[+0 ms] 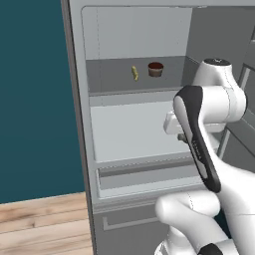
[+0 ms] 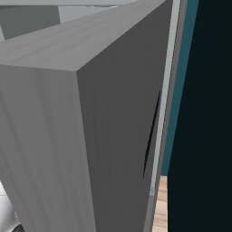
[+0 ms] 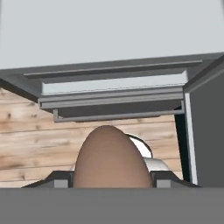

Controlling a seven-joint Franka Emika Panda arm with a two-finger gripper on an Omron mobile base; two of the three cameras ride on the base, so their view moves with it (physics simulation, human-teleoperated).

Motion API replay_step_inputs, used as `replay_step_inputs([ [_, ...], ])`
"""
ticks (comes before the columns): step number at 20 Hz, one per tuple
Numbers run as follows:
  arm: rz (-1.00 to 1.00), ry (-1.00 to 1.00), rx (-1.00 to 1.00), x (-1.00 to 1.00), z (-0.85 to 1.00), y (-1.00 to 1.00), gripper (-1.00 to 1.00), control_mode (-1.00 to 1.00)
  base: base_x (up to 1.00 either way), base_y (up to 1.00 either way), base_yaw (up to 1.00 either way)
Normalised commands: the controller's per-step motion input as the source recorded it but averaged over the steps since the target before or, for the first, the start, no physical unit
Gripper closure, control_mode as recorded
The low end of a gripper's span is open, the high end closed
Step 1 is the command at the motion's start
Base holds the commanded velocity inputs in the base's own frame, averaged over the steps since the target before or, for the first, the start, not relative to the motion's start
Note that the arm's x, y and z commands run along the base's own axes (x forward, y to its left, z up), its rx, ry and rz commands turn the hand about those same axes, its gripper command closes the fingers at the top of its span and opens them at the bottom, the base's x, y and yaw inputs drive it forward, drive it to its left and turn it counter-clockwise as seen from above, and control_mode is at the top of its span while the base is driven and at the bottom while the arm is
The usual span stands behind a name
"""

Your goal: Pick the egg and butter from the fridge and place them by the bowl for mixing.

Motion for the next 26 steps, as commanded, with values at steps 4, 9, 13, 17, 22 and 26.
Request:
replay_step_inputs([
  [4, 0.02, 0.0, -0.01, -0.26, 0.0, -0.03, 1.0, -1.0, 0.0, 0.0, 0.0],
  [9, 0.03, 0.0, 0.0, -0.43, 0.0, -0.31, 1.0, -1.0, 0.0, 0.0, 0.0],
  [13, 0.02, 0.03, 0.0, -0.09, 0.01, -0.05, 1.0, -1.0, 0.0, 0.0, 0.0],
  [17, 0.01, 0.07, -0.03, -0.01, 0.0, 0.05, 1.0, -1.0, 0.0, 0.0, 0.0],
  [22, 0.0, 0.09, -0.01, 0.0, 0.0, 0.03, 1.0, -1.0, 0.0, 0.0, 0.0],
  [26, 0.01, 0.04, 0.0, 0.0, 0.0, 0.0, 1.0, 1.0, -0.23, 0.01, 0.01],
])
